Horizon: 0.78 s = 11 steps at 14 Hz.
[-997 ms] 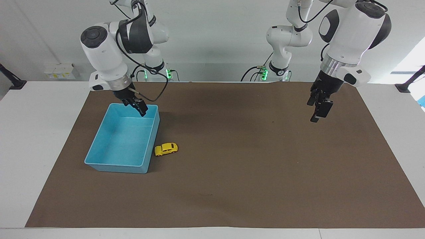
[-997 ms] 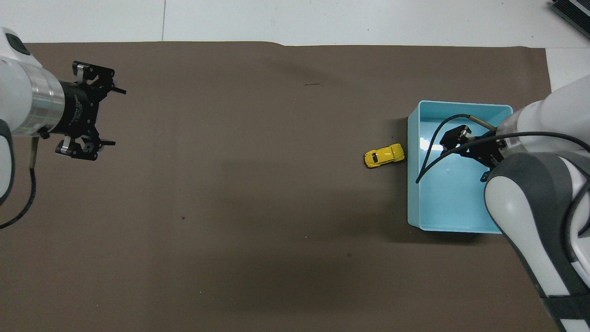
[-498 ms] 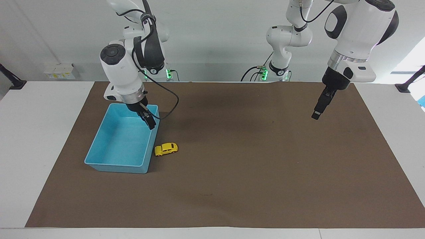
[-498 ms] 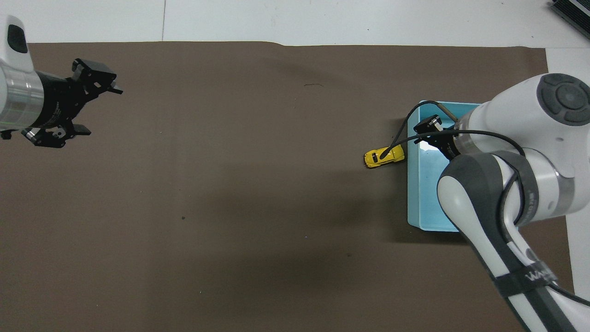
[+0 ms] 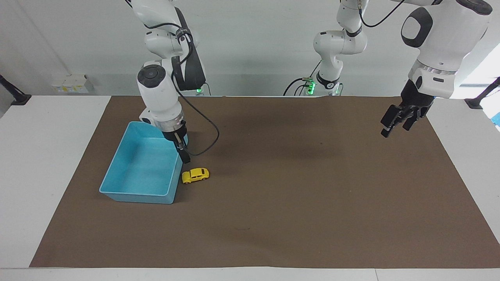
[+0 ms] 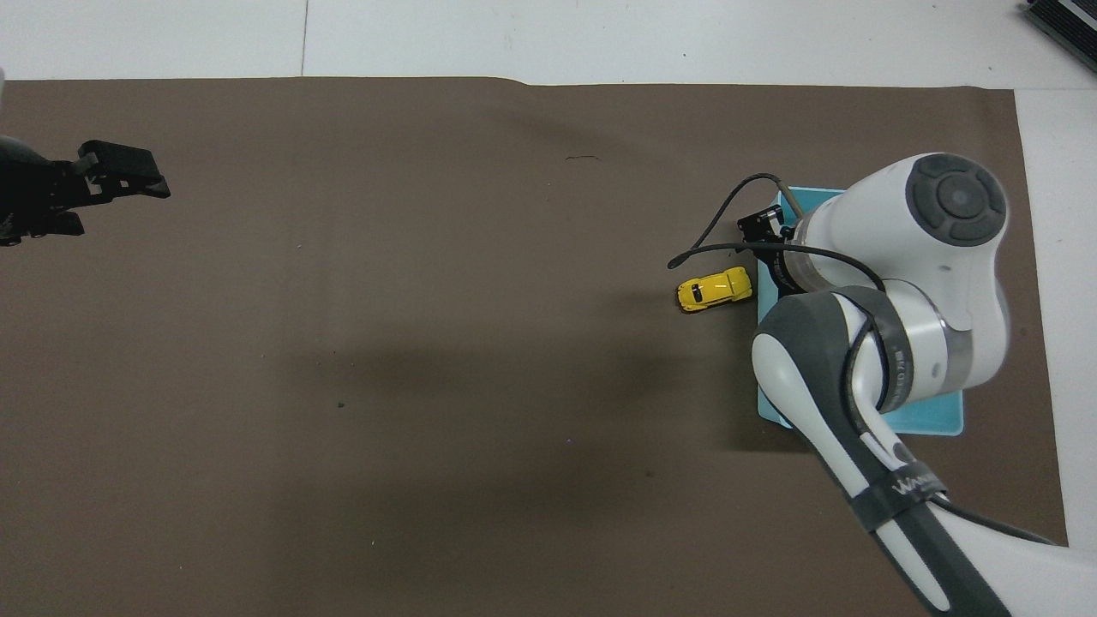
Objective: Wind up and store yellow beetle car
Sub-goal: 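Retract the left gripper while the right gripper reaches toward the car, then grasp the yellow car beside the box with the right gripper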
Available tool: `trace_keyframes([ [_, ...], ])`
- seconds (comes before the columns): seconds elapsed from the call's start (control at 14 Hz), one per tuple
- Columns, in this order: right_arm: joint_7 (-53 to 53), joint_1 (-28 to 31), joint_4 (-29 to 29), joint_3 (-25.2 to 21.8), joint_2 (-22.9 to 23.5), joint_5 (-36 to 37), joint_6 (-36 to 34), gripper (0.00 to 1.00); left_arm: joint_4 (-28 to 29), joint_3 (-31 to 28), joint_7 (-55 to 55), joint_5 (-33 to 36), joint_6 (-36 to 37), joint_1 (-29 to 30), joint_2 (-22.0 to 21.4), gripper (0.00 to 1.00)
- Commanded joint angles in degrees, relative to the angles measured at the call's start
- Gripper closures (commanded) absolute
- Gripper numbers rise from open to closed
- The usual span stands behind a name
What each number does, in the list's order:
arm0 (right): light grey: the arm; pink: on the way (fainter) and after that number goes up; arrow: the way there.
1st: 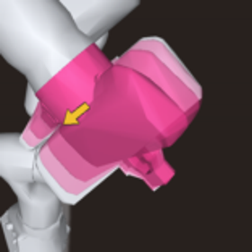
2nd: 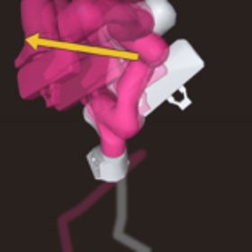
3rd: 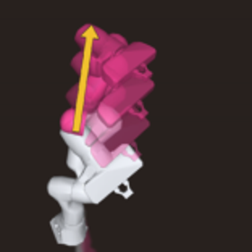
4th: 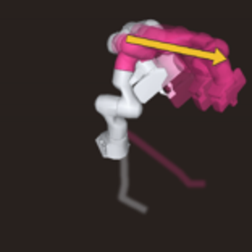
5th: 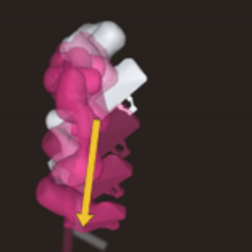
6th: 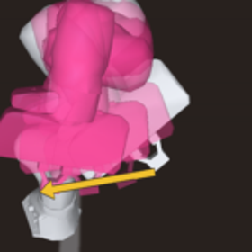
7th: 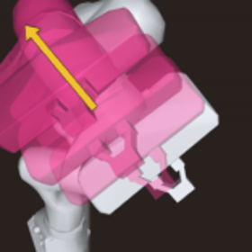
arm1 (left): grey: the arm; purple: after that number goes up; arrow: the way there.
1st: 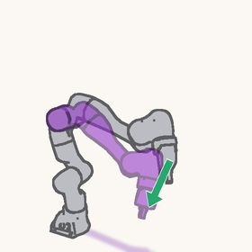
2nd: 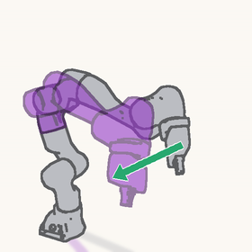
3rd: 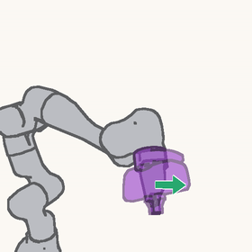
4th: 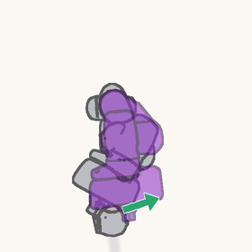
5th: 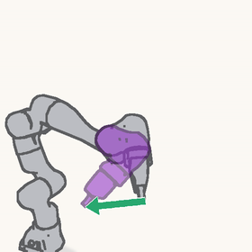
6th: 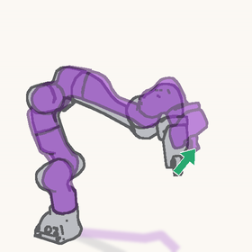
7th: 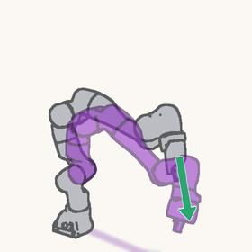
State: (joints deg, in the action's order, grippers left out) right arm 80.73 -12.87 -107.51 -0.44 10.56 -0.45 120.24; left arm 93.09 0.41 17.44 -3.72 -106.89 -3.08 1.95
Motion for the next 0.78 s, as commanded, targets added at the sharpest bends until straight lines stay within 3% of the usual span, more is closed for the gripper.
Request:
trace_keyframes([
  [0.0,7.23,-1.45,-0.24,0.0,2.35,3.17,3.14,0.0,0.08,0.65,-10.8,0.38,6.14,0.62,-1.42,0.0],
  [0.14,11.45,-3.9,-0.15,-0.09,5.07,6.75,4.64,0.0,-0.19,0.82,-17.42,0.82,10.54,0.62,-1.86,0.0],
  [0.43,18.23,-5.32,-0.24,-0.09,10.09,10.99,10.61,0.0,-0.19,1.08,-17.44,0.82,15.83,-0.08,-5.28,0.0],
  [0.71,18.85,-4.62,-0.24,-0.09,10.97,12.31,11.07,0.0,-0.36,1.26,-17.44,0.82,19.43,-0.08,-7.4,0.0],
])
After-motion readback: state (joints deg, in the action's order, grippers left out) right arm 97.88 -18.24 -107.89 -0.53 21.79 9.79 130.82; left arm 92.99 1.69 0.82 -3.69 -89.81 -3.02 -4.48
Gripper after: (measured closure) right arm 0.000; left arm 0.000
